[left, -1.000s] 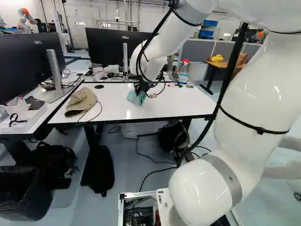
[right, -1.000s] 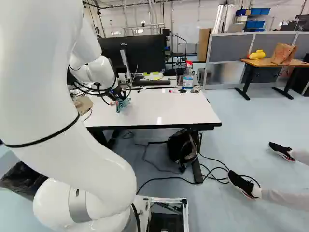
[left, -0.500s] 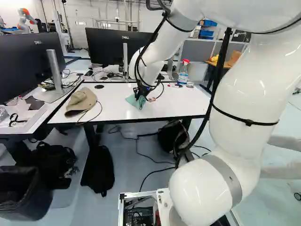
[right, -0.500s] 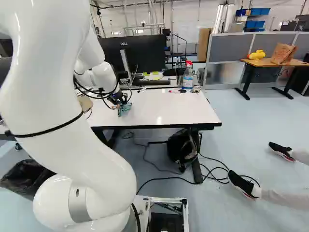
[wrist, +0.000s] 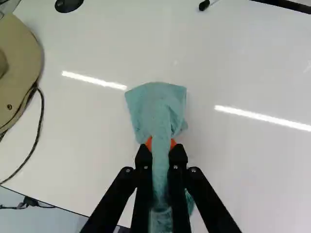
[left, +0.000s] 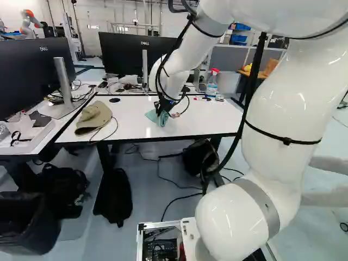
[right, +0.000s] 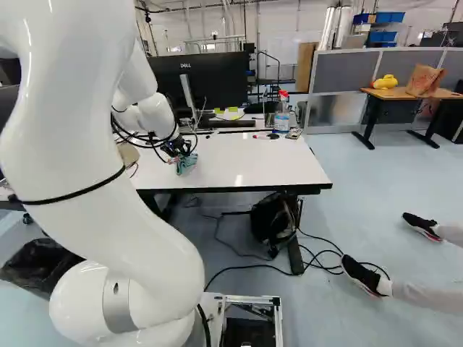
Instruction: Clean the table with the green towel
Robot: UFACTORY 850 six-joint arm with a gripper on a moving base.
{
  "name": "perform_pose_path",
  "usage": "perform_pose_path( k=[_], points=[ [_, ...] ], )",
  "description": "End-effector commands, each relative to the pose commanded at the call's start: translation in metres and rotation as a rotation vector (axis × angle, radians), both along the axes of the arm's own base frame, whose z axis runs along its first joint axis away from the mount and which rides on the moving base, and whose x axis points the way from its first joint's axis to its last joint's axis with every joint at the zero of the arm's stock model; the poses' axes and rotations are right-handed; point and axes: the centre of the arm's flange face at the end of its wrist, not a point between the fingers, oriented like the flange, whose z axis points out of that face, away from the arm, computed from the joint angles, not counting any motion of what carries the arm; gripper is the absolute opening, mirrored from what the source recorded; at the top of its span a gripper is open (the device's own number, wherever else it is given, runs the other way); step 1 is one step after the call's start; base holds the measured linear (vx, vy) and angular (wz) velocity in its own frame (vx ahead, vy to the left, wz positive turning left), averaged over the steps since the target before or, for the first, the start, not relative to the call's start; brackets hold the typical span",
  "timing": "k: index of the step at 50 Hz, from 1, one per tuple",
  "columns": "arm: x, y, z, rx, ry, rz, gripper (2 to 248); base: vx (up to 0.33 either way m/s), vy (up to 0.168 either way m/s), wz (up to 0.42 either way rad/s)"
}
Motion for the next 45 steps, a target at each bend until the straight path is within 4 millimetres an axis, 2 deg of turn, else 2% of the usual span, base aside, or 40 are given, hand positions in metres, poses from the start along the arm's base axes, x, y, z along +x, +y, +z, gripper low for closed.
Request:
perform_pose_path(
  k=[45],
  points=[
    [-0.0073,-0.0018,-0.0043,-0.024,0.093,0.002,42,0.000,0.000,0.000]
  ],
)
